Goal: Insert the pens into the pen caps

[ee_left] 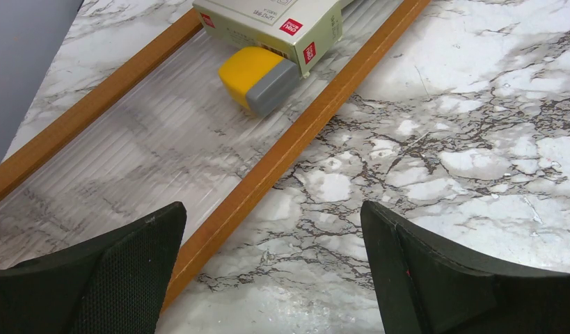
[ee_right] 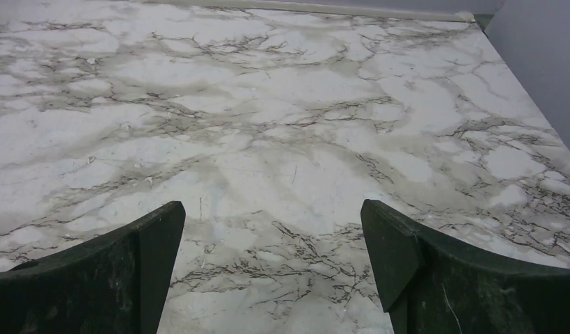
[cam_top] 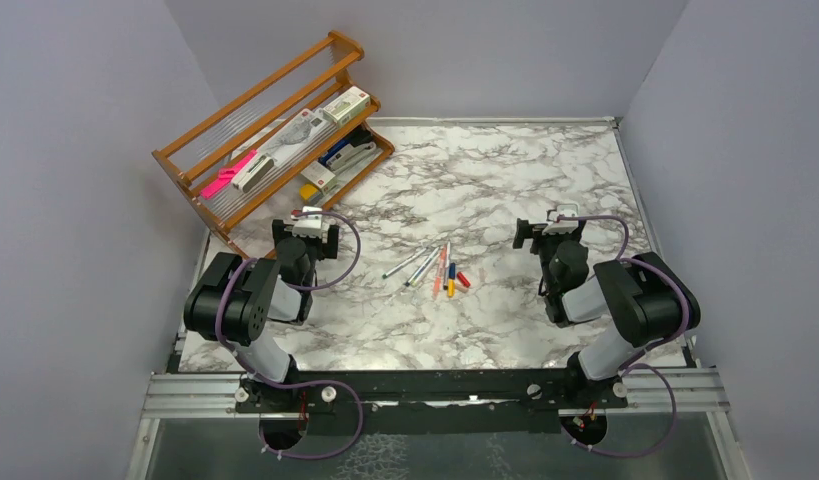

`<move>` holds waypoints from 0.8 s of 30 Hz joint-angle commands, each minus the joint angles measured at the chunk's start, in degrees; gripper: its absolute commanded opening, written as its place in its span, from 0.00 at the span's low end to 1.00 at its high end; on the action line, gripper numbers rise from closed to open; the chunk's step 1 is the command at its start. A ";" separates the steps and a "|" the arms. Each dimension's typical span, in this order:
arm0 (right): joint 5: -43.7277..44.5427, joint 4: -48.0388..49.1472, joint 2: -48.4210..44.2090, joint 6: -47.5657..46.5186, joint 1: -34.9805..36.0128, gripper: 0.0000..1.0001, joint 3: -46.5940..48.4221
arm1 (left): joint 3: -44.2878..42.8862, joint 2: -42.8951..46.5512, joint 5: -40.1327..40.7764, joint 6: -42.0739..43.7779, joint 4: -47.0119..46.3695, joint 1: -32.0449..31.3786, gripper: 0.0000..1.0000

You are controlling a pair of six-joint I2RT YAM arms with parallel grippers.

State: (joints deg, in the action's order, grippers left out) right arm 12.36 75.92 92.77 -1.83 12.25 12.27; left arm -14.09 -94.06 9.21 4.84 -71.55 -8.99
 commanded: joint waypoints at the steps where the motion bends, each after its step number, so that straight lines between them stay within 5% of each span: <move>1: -0.92 0.97 0.31 -0.28 -0.35 1.00 0.56 | -0.59 -0.08 -1.30 -0.53 -2.09 0.29 0.99; 15: -1.43 2.75 -2.38 -0.80 -0.83 1.00 -1.18 | 1.03 7.58 -4.21 -0.92 1.02 0.95 0.99; 17: -0.19 -4.51 -8.54 -0.63 -0.83 1.00 -0.38 | 2.25 13.69 -4.32 -0.69 3.49 0.39 0.99; 24: 1.11 -53.44 -29.29 11.80 -0.83 1.00 18.56 | -9.47 32.50 -0.86 -9.43 41.81 -1.35 0.99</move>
State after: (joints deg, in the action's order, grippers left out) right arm 13.21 51.27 69.67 0.95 11.86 20.10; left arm -15.40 -67.37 7.20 1.65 -53.23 -9.80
